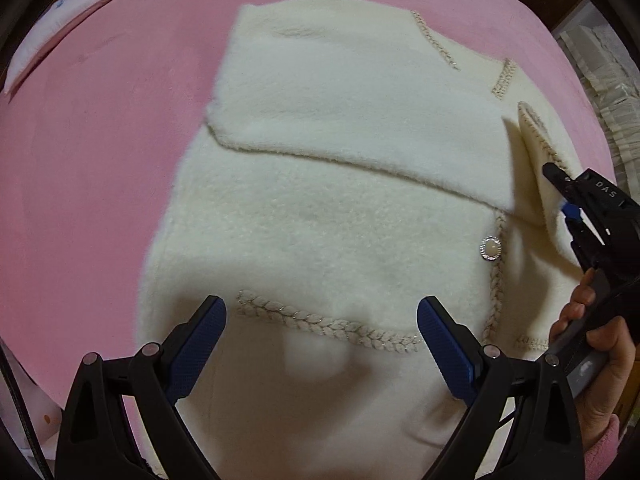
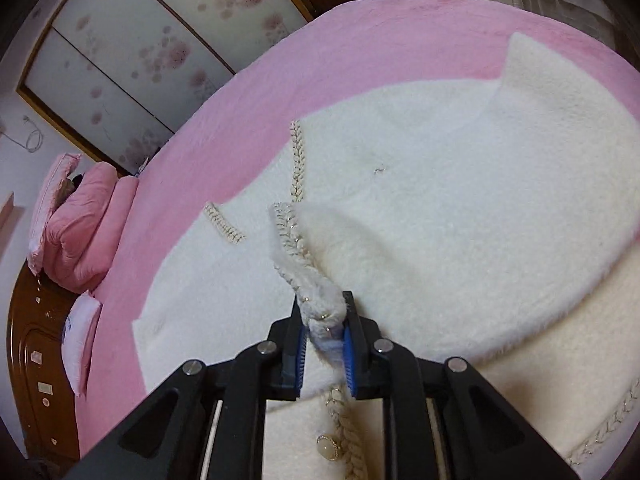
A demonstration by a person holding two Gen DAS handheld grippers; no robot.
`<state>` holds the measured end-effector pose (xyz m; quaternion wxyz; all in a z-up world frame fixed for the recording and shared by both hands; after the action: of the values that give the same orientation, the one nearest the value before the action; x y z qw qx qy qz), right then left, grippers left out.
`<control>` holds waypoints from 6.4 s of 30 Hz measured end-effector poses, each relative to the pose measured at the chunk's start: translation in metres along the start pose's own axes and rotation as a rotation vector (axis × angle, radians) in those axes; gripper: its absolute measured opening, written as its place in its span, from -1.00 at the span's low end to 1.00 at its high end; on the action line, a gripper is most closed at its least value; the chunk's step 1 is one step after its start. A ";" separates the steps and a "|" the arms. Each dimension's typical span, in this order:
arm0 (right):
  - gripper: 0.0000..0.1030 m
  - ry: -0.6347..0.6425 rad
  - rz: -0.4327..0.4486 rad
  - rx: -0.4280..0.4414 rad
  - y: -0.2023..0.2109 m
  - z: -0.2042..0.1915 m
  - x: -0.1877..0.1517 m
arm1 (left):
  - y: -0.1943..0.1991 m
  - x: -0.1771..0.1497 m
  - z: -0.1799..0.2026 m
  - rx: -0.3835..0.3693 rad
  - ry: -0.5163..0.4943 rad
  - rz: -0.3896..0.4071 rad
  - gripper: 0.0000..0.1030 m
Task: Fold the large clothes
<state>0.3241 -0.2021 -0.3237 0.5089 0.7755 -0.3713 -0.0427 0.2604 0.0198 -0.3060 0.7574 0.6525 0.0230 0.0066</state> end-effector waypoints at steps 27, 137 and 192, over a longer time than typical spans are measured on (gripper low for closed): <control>0.29 0.027 -0.110 -0.203 0.083 0.164 -0.014 | -0.064 0.050 0.192 -0.235 -0.105 0.063 0.10; -1.00 0.092 -0.258 0.279 -0.031 0.084 0.066 | -0.052 0.105 0.213 -0.357 0.077 0.094 -0.95; 0.52 0.258 -0.192 -0.200 0.115 0.050 -0.080 | 0.012 -0.038 0.095 0.124 -0.216 0.007 0.68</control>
<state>0.1835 -0.2142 -0.2782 0.6204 0.7520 -0.2212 -0.0278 0.2270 -0.0743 -0.2791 0.7136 0.6951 -0.0606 -0.0624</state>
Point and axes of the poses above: each gripper's, at about its wrist camera, not at the fingertips, and y roughly against the way its jaws point, z to its right, x to its top, the point moved 6 cm from there along -y, roughly the way its jaws point, and after that the axes turned 10 degrees about -z, right-handed, at the moved point
